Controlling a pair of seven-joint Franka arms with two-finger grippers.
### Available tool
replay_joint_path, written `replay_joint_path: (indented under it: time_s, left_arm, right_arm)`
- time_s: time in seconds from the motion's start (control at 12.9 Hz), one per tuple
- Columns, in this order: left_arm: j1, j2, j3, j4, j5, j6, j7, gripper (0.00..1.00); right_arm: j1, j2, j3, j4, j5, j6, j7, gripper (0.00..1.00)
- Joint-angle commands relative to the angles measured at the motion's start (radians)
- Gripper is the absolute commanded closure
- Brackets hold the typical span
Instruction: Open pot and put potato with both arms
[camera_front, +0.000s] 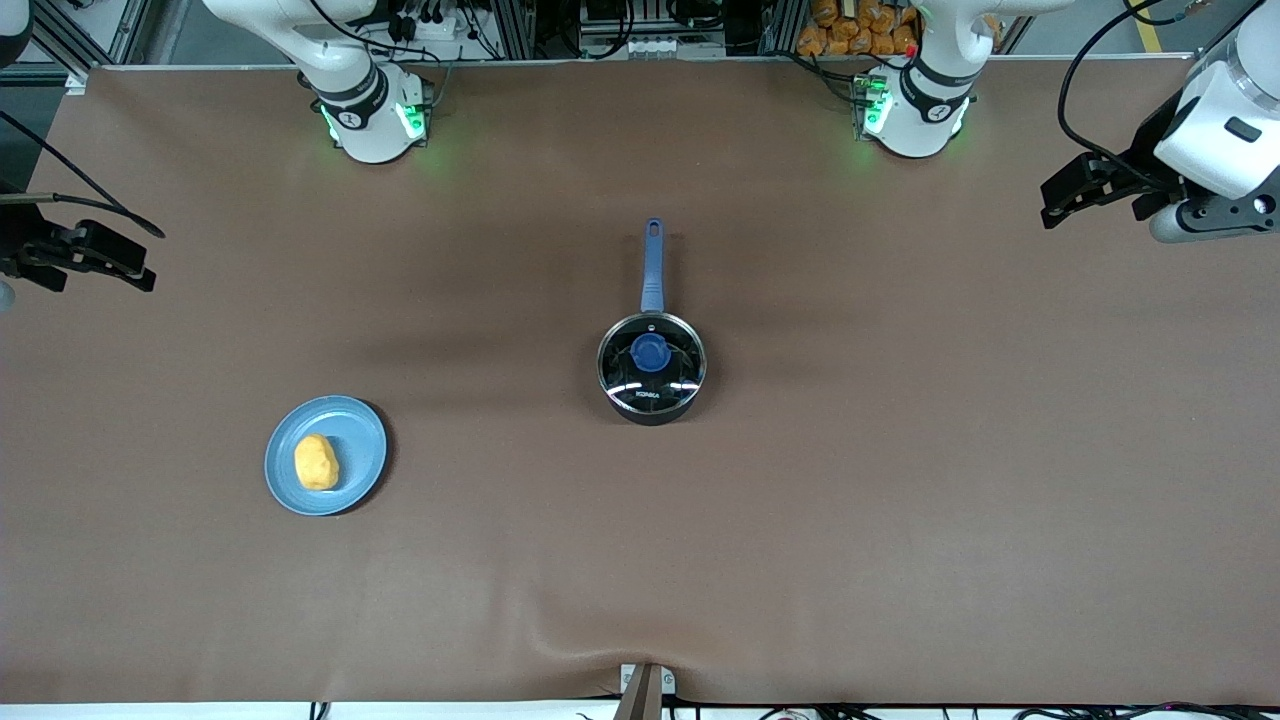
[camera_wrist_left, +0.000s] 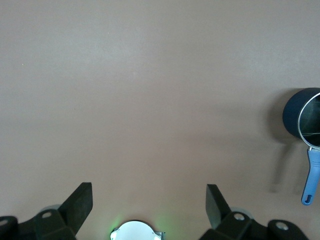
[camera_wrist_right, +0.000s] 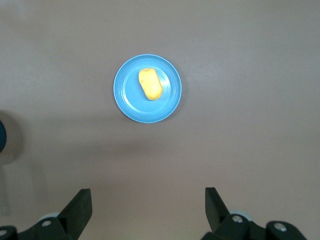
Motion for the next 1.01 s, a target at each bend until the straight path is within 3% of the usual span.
replay_joint_path:
  time_s: [0.0,0.39,0.54,0.93]
  left_arm:
    - [0.008,-0.005,-0.002,0.018,-0.006,-0.029,0.010,0.00]
    - [-0.007,0.069,-0.005,0.077,-0.017,-0.029,0.000,0.00]
    - [-0.067,0.156,-0.060,0.092,-0.049,-0.015,-0.081,0.00]
    - [-0.245,0.314,-0.091,0.124,-0.041,0.190,-0.387,0.00]
  right_arm:
    - [-0.006,0.016,0.001,0.027,0.013,-0.008,-0.018,0.00]
    - [-0.006,0.016,0.003,0.022,0.013,-0.011,-0.018,0.00]
    - [-0.009,0.014,0.003,0.019,0.013,-0.007,-0.020,0.00]
    - [-0.010,0.007,0.003,-0.016,0.013,0.007,-0.020,0.00]
